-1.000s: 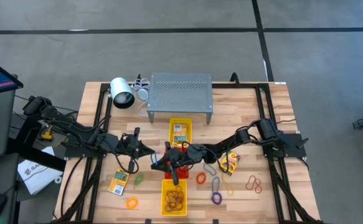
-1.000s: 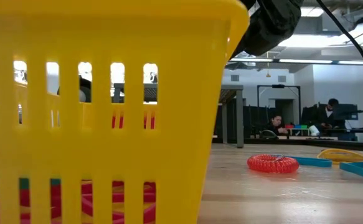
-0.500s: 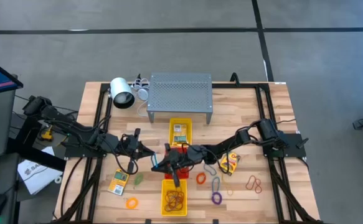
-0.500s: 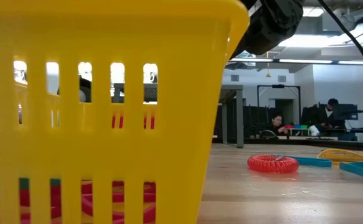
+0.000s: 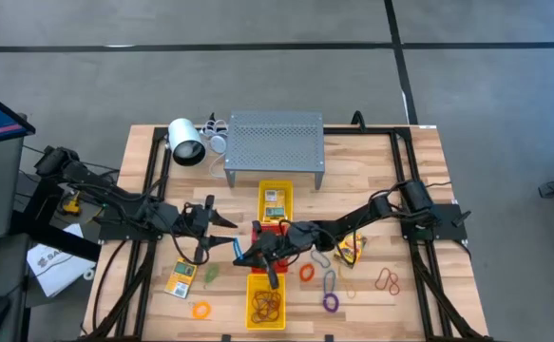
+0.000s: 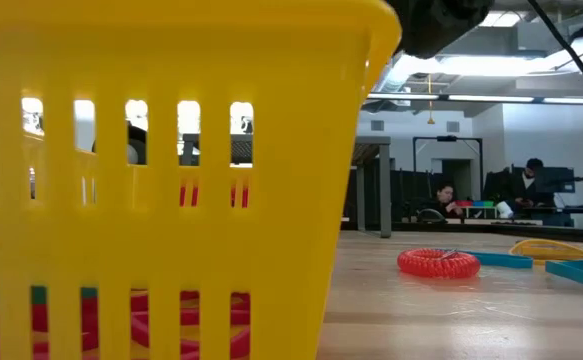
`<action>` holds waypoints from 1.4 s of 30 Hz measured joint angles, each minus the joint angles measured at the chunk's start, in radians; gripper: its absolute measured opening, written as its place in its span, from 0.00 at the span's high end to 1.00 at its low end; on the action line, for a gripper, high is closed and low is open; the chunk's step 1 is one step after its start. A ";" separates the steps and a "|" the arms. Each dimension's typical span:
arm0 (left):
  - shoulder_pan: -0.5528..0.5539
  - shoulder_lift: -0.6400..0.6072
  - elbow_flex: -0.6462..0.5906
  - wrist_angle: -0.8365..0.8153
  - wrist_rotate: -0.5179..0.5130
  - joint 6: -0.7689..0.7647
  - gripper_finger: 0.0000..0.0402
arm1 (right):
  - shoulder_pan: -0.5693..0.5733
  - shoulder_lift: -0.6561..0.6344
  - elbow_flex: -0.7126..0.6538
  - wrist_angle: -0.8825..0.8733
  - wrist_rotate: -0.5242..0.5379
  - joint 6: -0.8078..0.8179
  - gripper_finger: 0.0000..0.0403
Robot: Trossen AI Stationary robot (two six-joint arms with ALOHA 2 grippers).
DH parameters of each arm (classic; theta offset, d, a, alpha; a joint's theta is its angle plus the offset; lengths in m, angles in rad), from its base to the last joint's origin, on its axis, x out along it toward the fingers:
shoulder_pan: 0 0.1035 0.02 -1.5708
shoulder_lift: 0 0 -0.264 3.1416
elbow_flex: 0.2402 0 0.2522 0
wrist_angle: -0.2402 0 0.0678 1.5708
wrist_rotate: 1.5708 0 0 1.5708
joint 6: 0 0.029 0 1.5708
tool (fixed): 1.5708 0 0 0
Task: Pick & Place Office Desk Supplies
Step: Put the blue rubber band into the bottom yellow bin
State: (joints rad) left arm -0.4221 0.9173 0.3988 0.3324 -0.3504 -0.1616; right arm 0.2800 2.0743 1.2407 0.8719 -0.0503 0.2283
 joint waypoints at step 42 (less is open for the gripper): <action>0.000 -0.040 -0.002 0.042 0.146 0.000 0.46 | 0.205 -0.159 0.000 -0.415 0.056 0.164 1.00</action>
State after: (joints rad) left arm -0.4221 0.8776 0.3973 0.3740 -0.2043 -0.1616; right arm 0.4846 1.9156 1.2407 0.4566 0.0054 0.3919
